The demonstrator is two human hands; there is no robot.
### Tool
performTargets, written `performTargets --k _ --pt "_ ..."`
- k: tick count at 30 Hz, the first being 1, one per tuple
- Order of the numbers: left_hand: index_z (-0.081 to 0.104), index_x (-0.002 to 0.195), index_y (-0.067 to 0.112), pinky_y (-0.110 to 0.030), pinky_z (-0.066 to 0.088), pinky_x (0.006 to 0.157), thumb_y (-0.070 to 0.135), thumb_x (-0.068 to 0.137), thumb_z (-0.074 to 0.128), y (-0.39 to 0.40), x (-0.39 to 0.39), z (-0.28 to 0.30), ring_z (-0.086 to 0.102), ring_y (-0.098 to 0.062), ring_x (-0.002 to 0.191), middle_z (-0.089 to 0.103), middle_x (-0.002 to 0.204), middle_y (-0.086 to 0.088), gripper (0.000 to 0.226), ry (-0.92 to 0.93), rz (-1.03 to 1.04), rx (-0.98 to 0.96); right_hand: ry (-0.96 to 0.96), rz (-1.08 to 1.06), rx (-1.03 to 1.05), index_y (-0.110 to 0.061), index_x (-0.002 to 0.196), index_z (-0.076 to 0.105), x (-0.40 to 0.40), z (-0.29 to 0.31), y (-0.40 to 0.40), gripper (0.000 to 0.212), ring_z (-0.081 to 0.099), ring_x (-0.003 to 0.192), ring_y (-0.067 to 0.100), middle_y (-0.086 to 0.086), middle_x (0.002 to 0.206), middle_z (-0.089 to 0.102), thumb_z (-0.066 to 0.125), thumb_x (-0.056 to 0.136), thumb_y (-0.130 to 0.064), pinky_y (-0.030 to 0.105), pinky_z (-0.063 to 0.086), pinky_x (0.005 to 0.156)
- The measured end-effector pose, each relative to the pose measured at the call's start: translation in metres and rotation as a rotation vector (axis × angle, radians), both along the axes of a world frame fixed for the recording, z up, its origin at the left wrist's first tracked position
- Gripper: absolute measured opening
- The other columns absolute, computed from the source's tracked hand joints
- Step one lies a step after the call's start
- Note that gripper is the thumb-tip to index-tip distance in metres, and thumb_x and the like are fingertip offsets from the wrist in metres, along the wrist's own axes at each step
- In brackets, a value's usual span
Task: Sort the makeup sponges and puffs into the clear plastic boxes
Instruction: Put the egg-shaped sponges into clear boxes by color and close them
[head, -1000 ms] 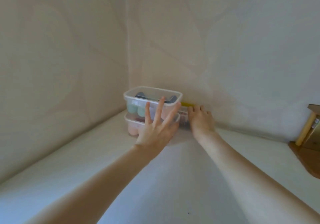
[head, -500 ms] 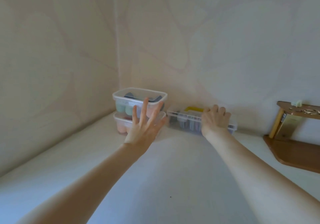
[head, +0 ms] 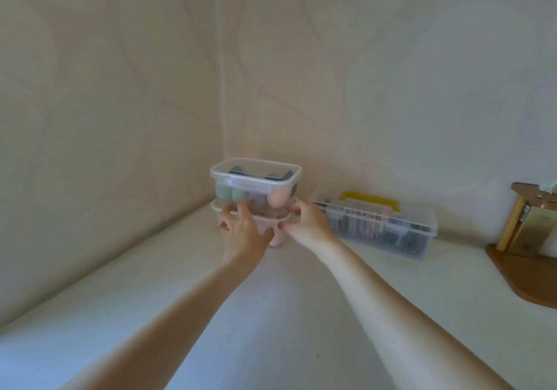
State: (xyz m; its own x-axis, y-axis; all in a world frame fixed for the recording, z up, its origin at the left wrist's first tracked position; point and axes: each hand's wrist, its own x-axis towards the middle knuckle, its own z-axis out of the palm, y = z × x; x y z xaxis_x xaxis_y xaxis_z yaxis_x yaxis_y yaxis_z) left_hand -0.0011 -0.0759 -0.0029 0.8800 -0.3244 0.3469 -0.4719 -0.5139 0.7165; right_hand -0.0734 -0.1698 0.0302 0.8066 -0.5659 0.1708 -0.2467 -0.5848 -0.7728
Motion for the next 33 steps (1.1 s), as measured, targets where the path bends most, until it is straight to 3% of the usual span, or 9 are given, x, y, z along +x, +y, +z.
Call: performTargets --k 4,9,14,17,20,24,29,31,33 --pt "0.024 0.139 0.008 -0.042 0.030 0.108 0.022 0.084 0.065 -0.011 0.037 0.000 0.025 -0.041 0.135 0.016 0.147 -0.018 0.070 0.019 0.027 0.026 -0.003 0.029 0.088 -0.009 0.126 0.055 0.035 -0.004 0.001 0.043 0.053 0.120 0.024 0.009 0.127 0.059 0.056 0.084 -0.004 0.021 0.039 0.083" --pt "0.030 0.135 0.002 -0.043 0.032 0.112 0.026 0.081 0.070 -0.026 0.087 -0.002 0.024 -0.038 0.138 0.014 0.149 -0.022 0.072 0.046 -0.035 0.012 0.002 0.050 0.110 -0.010 0.128 0.054 0.089 -0.013 -0.009 0.056 0.051 0.121 0.032 0.017 0.131 0.053 0.055 0.072 -0.010 0.037 0.045 0.102" --pt "0.031 0.134 -0.003 -0.034 0.030 0.110 0.017 0.078 0.071 -0.031 0.116 0.002 0.027 -0.032 0.137 0.021 0.146 -0.021 0.072 0.038 -0.018 0.007 -0.019 0.101 0.115 -0.008 0.137 0.045 0.117 -0.018 -0.016 0.057 0.051 0.125 0.030 0.014 0.137 0.052 0.061 0.082 -0.013 0.035 0.042 0.102" --pt "0.036 0.132 -0.005 -0.038 0.040 0.102 0.018 0.068 0.074 -0.028 0.122 0.000 0.041 -0.035 0.127 0.037 0.136 -0.023 0.077 0.044 -0.012 -0.084 -0.041 0.110 0.148 -0.010 0.136 0.045 0.119 -0.020 -0.017 0.052 0.052 0.125 0.031 0.014 0.134 0.054 0.059 0.087 -0.016 0.035 0.043 0.100" --pt "0.030 0.136 -0.005 -0.039 0.039 0.102 0.005 0.076 0.064 -0.023 0.109 0.000 0.042 -0.038 0.123 0.029 0.140 -0.024 0.070 0.040 0.068 -0.193 -0.044 0.119 0.218 -0.010 0.144 0.031 0.107 -0.014 -0.021 0.056 0.049 0.126 0.030 0.013 0.137 0.049 0.049 0.091 -0.006 0.032 0.040 0.093" --pt "0.041 0.125 -0.008 -0.042 0.030 0.107 -0.006 0.076 0.055 -0.035 0.071 0.003 0.037 -0.043 0.122 0.034 0.134 -0.028 0.052 -0.224 0.059 -0.160 0.024 0.051 -0.169 -0.008 0.141 0.033 0.074 0.005 -0.028 0.051 0.048 0.127 0.032 0.016 0.136 0.051 0.045 0.091 -0.006 0.034 0.039 0.102" --pt "0.045 0.132 0.001 -0.043 0.037 0.105 -0.002 0.074 0.052 -0.071 0.003 0.005 0.042 -0.039 0.128 0.039 0.141 -0.022 0.059 -0.419 -0.268 0.033 0.300 -0.239 -0.701 -0.013 0.128 0.049 -0.002 0.030 -0.061 0.037 0.037 0.127 0.034 0.011 0.134 0.046 0.048 0.091 -0.017 0.042 0.031 0.103" --pt "0.053 0.127 0.001 -0.047 0.046 0.097 0.004 0.067 0.048 -0.087 -0.019 -0.001 0.051 -0.041 0.123 0.050 0.135 -0.023 0.060 -0.527 -0.409 0.146 0.458 -0.368 -0.752 -0.014 0.126 0.051 -0.038 0.031 -0.076 0.035 0.038 0.126 0.034 0.011 0.133 0.045 0.048 0.092 -0.022 0.044 0.030 0.104" --pt "0.044 0.136 0.002 -0.050 0.041 0.105 0.006 0.068 0.050 -0.099 -0.039 -0.003 0.041 -0.040 0.132 0.040 0.145 -0.023 0.068 -0.571 -0.501 0.302 0.553 -0.457 -0.725 -0.014 0.127 0.050 -0.068 0.025 -0.088 0.036 0.038 0.126 0.035 0.011 0.133 0.045 0.048 0.092 -0.024 0.045 0.028 0.106"
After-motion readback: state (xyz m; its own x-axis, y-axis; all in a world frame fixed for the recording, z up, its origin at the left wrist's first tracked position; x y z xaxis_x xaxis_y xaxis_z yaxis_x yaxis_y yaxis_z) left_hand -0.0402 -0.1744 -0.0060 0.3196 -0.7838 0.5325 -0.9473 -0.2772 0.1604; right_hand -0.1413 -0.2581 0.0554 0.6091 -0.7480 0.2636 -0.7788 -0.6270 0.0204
